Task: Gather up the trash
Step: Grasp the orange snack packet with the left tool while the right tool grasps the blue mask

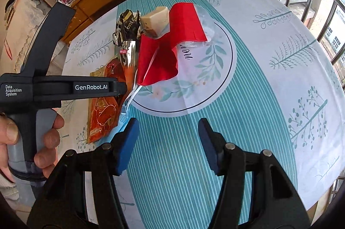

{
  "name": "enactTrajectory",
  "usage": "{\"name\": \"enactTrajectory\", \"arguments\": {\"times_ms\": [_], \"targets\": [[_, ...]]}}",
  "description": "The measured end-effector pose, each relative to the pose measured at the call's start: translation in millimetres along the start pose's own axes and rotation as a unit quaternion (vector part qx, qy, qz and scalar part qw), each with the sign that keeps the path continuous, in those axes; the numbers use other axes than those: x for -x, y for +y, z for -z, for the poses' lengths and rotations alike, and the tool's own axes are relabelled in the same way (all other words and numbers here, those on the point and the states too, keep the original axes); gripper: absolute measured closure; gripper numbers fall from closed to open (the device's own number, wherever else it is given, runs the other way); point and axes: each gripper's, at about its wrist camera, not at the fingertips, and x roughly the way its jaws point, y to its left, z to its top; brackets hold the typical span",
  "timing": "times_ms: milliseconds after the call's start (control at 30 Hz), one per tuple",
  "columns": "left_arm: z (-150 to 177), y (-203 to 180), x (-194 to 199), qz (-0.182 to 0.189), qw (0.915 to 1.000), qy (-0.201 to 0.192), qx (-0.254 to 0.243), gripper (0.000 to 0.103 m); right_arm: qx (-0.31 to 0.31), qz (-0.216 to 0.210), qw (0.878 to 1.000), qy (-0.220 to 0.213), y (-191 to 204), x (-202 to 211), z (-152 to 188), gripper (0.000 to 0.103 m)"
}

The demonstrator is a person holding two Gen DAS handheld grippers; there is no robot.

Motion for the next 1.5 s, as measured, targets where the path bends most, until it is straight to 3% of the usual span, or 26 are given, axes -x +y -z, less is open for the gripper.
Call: {"name": "enactTrajectory", "arguments": {"times_ms": [267, 433, 633, 900, 1233, 1300, 1367, 1500], "targets": [[-3.0, 5.7, -11.5, -0.004, 1.0000, 0.009, 0.000, 0.042, -0.002, -0.004, 1.000, 0.011, 6.5, -7.1, 9.2, 0.049], [5.0, 12.6, -3.7, -0.010, 0.9999, -0.004, -0.003, 0.068, 0.001, -0.012, 1.000, 0.012, 11.8, -5.4, 11.6, 0.049], [11.6, 38.8, 6.4, 0.012, 0.9998, -0.013, 0.012, 0.085, 0.005, -0.029, 0.999, 0.022, 23.2, -10.6, 12.3, 0.049], [39.0, 79.0, 39.4, 0.025, 0.9984, -0.047, 0.018, 0.087, 0.001, -0.042, 0.998, 0.042, 40.7, -31.6, 6.4, 0.049], [77.2, 88.9, 67.5, 0.026, 0.9973, -0.060, 0.033, 0.088, 0.022, -0.037, 0.998, 0.054, 74.4, -59.6, 11.7, 0.049], [82.7, 94.6, 67.2, 0.030, 0.9971, -0.058, 0.041, 0.088, 0.040, -0.031, 0.997, 0.051, 83.1, -62.8, 13.5, 0.052], [86.0, 96.4, 65.0, 0.033, 0.9968, -0.056, 0.047, 0.088, 0.058, -0.024, 0.997, 0.049, 90.2, -65.9, 16.1, 0.067], [97.7, 100.2, 64.2, 0.037, 0.9964, -0.052, 0.056, 0.088, 0.086, -0.017, 0.995, 0.046, 98.4, -68.4, 24.3, 0.086]]}}
